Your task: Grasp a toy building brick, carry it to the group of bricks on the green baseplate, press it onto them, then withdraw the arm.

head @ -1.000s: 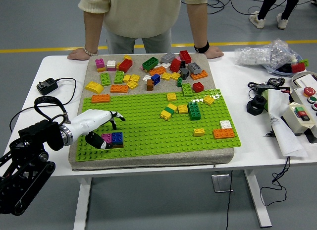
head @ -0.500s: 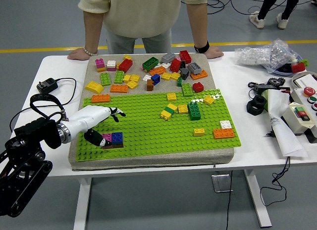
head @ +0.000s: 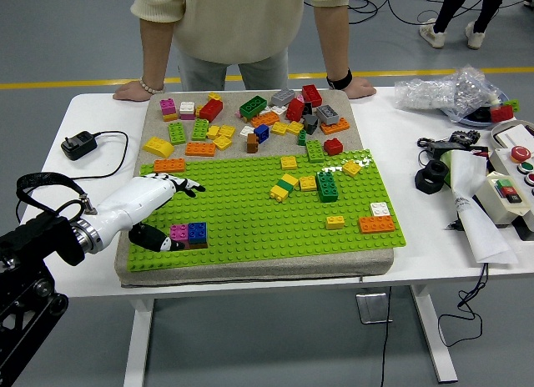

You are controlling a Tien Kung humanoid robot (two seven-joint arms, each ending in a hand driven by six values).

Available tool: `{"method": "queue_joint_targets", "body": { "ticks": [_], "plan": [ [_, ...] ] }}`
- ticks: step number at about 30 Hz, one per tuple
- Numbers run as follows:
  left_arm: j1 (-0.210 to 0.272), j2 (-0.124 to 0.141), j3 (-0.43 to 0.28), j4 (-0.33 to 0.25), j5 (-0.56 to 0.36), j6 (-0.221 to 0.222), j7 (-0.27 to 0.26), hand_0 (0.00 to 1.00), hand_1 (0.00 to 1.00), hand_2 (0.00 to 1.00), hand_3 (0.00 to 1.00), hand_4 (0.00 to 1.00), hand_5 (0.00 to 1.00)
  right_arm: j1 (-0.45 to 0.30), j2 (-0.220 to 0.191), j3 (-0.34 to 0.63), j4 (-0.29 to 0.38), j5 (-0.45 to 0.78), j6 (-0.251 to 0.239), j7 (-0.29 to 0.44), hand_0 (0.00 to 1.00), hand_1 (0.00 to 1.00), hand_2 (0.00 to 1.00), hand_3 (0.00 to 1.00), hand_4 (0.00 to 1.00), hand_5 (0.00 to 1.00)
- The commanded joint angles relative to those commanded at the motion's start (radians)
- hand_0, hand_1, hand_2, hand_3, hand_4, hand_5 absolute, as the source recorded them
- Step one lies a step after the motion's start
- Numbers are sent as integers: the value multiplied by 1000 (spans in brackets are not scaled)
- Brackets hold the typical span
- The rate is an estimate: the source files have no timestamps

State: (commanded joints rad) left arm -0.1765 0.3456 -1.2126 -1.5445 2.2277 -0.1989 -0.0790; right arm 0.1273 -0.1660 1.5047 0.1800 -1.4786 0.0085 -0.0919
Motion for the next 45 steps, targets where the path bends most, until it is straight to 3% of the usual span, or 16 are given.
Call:
{"method": "queue_joint_targets", "body": {
  "ticks": [1,2,6,7,45],
  "plan": [
    [3,0,1,1,1,6,0,998,998,951,741,998,719,0,0,0,0,0,0,0,761,676,718,737,998,683],
    [9,-2,7,5,15,18,1,998,998,989,739,998,810,1,0,0,0,-1,0,0,761,676,718,737,998,683],
    [17,-11,24,25,40,40,2,998,998,989,739,998,810,1,1,0,0,-4,0,0,761,676,718,737,998,683],
    [18,-13,28,30,41,40,3,998,998,991,719,998,851,0,1,0,0,-4,0,0,761,676,718,737,998,683],
    [23,-23,60,82,41,35,6,998,998,957,702,998,821,-1,2,-2,0,-5,0,-3,761,676,718,737,998,683]
  ]
}}
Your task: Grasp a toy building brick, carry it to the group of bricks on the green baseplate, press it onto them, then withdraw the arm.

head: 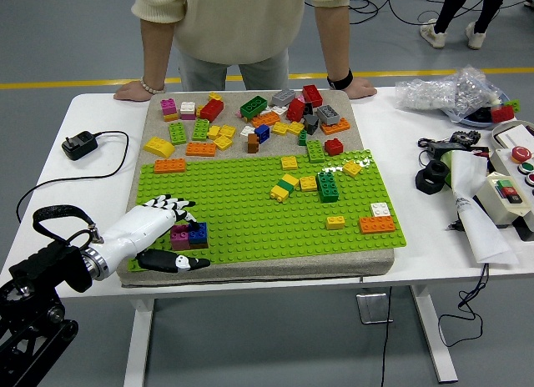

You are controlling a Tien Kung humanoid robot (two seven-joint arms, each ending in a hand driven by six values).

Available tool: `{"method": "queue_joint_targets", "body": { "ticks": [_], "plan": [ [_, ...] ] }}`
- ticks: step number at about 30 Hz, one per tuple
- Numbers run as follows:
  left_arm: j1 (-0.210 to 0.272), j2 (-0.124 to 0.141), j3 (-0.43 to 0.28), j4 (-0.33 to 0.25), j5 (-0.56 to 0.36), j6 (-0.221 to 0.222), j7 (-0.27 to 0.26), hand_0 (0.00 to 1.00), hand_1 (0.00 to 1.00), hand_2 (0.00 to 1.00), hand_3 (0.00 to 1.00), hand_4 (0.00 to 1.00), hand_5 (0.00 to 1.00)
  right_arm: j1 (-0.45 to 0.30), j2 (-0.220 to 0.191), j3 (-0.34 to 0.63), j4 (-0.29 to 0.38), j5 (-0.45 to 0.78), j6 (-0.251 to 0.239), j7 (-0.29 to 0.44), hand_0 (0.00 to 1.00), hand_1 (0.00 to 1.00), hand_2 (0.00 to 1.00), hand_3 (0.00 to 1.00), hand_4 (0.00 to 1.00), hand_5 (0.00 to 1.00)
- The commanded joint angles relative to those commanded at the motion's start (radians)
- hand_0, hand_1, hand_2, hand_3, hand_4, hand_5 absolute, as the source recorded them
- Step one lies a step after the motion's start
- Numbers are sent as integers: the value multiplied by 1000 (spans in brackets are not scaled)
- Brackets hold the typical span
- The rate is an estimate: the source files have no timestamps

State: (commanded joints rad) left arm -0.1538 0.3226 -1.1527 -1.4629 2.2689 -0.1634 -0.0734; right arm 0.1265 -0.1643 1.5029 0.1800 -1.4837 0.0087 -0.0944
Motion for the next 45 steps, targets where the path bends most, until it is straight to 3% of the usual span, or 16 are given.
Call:
{"method": "queue_joint_targets", "body": {
  "ticks": [45],
  "plan": [
    [-19,-19,15,72,0,1,0,998,998,938,703,998,804,3,-1,0,0,4,0,0,761,676,718,737,998,683]
  ]
}}
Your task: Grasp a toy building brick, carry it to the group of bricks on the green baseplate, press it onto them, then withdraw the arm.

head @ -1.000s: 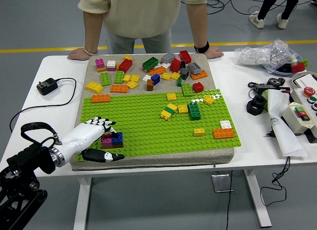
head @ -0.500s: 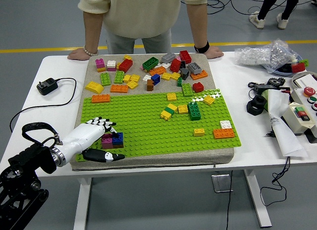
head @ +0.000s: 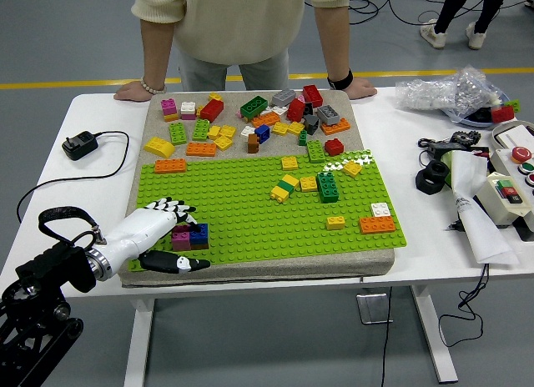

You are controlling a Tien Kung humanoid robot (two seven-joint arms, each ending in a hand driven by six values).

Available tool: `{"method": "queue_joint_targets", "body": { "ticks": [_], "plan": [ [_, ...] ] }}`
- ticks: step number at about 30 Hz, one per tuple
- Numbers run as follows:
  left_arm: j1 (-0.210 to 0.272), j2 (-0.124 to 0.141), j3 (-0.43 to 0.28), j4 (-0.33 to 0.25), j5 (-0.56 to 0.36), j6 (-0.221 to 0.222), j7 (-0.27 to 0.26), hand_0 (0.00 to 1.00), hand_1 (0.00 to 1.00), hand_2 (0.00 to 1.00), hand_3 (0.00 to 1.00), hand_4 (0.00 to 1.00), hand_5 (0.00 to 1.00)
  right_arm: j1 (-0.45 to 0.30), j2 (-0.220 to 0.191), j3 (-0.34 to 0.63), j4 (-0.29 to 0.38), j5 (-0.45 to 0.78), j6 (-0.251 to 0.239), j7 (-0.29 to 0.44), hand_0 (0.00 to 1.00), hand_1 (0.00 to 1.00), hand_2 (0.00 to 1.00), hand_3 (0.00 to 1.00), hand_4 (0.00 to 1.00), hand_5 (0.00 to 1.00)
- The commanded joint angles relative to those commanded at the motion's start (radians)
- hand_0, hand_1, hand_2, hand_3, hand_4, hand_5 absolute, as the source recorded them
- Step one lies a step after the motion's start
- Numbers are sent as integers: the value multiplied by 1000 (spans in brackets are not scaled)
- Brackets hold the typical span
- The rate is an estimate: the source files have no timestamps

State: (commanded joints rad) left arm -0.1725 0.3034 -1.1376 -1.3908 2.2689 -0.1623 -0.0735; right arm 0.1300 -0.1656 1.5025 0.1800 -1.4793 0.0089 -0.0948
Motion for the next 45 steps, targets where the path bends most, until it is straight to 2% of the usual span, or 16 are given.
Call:
{"method": "queue_joint_targets", "body": {
  "ticks": [19,25,26,31,32,35,37,38,43,44,45],
  "plan": [
    [2,2,-4,7,0,-5,1,998,998,933,705,998,799,-2,2,0,0,-3,0,0,761,676,718,737,998,683],
    [11,19,-46,-76,-37,14,-5,998,998,910,703,998,795,-3,2,0,0,-4,0,0,761,676,718,737,998,683],
    [11,21,-51,-87,-44,16,-5,998,998,869,698,998,791,-4,2,1,0,-4,0,0,761,676,718,737,998,683],
    [11,30,-91,-145,-90,19,-6,998,998,869,698,998,791,-4,2,0,0,-3,0,0,761,676,718,737,998,683],
    [7,31,-100,-152,-99,22,-7,998,998,823,702,998,786,-3,2,-1,0,-3,0,0,761,676,718,737,998,683],
    [-6,33,-118,-156,-132,33,-9,998,998,823,702,998,786,-2,1,-1,0,-2,0,0,761,676,718,737,998,683],
    [-32,30,-143,-137,-190,58,-19,998,998,823,702,998,786,0,0,-2,0,-1,1,0,761,676,718,737,998,683],
    [-52,29,-160,-123,-229,75,-27,998,917,776,800,998,778,1,-1,-2,0,0,0,-1,761,676,718,737,998,683],
    [-128,25,-209,-69,-379,101,-56,998,917,776,800,998,778,5,-2,-3,0,1,1,-1,761,676,718,737,998,683],
    [-141,24,-214,-60,-401,103,-60,973,923,796,886,994,729,6,-2,-3,0,1,1,-1,761,676,718,737,998,683],
    [-160,23,-221,-42,-427,105,-70,973,923,796,886,994,729,7,-3,-4,0,1,1,-1,761,676,718,737,998,683]
  ]
}}
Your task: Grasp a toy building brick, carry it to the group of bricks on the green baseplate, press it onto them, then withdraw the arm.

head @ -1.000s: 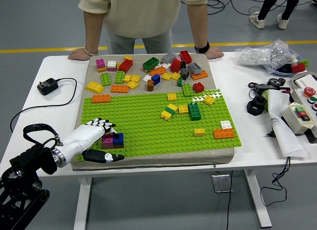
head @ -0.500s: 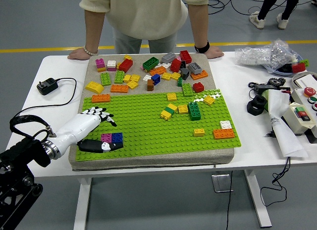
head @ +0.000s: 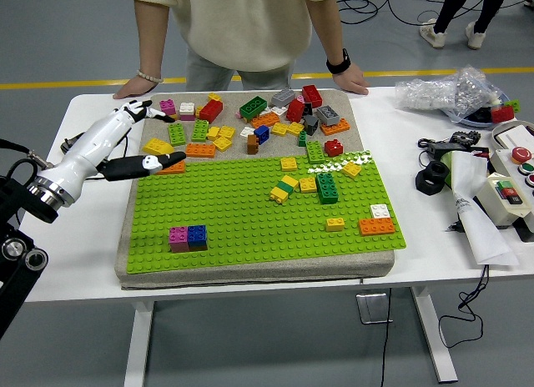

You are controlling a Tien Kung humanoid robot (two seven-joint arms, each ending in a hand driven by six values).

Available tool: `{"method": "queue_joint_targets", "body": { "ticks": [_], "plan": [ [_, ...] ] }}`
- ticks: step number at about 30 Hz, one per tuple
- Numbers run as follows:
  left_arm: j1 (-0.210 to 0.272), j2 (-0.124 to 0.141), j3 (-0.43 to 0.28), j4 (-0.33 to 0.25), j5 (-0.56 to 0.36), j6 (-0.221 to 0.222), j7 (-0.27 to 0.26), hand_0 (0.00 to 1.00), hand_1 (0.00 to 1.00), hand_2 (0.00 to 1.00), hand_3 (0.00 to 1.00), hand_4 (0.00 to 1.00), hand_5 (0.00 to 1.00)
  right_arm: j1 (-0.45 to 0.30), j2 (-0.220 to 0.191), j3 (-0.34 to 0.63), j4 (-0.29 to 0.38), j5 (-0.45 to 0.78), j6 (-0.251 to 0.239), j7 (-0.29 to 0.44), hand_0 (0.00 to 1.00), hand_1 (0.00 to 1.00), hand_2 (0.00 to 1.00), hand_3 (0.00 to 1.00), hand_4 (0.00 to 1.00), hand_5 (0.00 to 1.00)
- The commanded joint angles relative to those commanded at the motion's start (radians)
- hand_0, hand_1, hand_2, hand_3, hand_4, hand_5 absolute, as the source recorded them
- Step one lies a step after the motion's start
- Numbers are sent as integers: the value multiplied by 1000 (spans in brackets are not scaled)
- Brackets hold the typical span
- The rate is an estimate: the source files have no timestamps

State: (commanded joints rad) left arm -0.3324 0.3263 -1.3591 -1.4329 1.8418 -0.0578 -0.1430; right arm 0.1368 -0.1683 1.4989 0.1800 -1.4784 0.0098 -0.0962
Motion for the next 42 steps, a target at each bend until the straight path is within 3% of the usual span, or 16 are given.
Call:
{"method": "queue_joint_targets", "body": {
  "ticks": [4,5,9,15,16,17,20,27,35,37,42],
  "plan": [
    [-70,-7,-19,77,-123,-12,-27,973,923,796,886,994,729,4,0,-1,0,-1,0,0,761,676,718,737,998,683],
    [-91,-10,-22,106,-162,-16,-34,981,958,844,951,992,598,5,0,-2,0,0,0,0,761,676,718,737,998,683],
    [-146,-14,-26,202,-321,-27,-50,981,958,844,951,992,598,10,0,-2,0,-2,-1,0,761,676,718,737,998,683],
    [-183,5,-31,300,-538,-56,-51,972,951,835,953,975,583,13,2,1,0,-14,-1,1,761,676,718,737,998,683],
    [-184,7,-31,305,-565,-59,-50,972,951,835,953,975,583,13,2,2,0,-15,-1,1,761,676,718,737,998,683],
    [-185,8,-31,310,-580,-61,-50,998,998,861,967,900,593,13,2,2,0,-16,-1,1,761,676,718,737,998,683],
    [-188,20,-28,345,-635,-75,-46,998,998,861,967,900,593,14,5,4,0,-26,-1,1,761,676,718,737,998,683],
    [-186,39,-25,377,-620,-68,-30,998,998,887,966,877,607,18,11,7,0,-51,1,1,761,676,718,737,998,683],
    [-165,40,-51,359,-550,-21,-15,998,998,902,968,877,624,17,18,13,0,-77,2,3,761,676,718,737,998,683],
    [-162,41,-51,355,-539,-9,-11,998,998,953,980,871,644,14,23,16,0,-86,4,2,761,676,718,737,998,683],
    [-155,44,-43,357,-528,-2,-7,998,998,954,978,888,653,14,26,18,0,-99,4,1,761,676,718,737,998,683]
  ]
}}
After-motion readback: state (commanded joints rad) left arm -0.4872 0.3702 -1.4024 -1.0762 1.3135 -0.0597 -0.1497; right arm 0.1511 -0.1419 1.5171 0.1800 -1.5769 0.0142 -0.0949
